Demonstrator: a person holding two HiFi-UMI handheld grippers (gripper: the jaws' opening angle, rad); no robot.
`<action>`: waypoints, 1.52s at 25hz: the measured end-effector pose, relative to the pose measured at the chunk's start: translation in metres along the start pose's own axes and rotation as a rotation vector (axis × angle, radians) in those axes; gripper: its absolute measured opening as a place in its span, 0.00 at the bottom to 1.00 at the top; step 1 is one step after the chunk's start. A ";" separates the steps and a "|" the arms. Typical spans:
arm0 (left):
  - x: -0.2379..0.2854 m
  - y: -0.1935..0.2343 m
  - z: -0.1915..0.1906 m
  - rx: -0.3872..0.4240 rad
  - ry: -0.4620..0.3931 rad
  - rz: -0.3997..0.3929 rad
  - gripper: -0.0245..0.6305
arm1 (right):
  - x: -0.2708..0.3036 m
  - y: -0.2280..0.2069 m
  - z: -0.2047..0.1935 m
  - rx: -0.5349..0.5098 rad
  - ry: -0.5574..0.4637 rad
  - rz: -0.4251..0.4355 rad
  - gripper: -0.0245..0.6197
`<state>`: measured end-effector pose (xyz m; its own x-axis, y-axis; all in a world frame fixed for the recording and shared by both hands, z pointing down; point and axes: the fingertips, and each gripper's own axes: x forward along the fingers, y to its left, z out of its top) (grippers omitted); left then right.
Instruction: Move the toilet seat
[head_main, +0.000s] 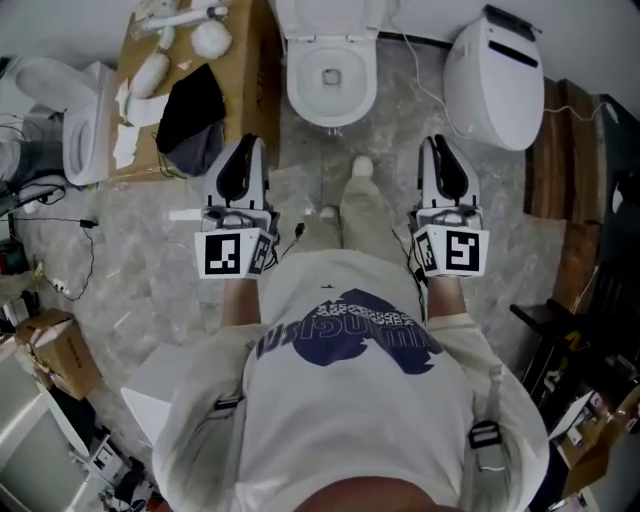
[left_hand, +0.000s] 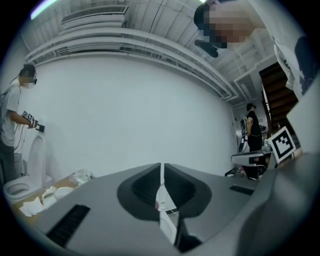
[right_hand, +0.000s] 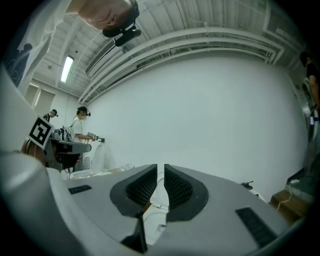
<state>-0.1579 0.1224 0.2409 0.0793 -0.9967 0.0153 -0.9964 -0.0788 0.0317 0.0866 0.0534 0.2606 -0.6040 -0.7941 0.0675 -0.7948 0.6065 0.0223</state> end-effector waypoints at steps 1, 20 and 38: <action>-0.006 -0.001 0.001 0.003 -0.006 0.001 0.06 | -0.010 0.004 -0.002 -0.007 0.007 -0.007 0.10; -0.128 -0.112 0.002 0.070 0.012 0.136 0.04 | -0.147 0.003 -0.010 0.072 -0.036 0.102 0.05; -0.240 -0.216 -0.015 0.033 -0.056 0.224 0.04 | -0.283 0.058 -0.019 -0.003 -0.116 0.025 0.05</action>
<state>0.0391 0.3788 0.2449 -0.1451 -0.9887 -0.0369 -0.9894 0.1451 0.0013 0.2125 0.3140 0.2617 -0.6263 -0.7781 -0.0482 -0.7795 0.6259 0.0252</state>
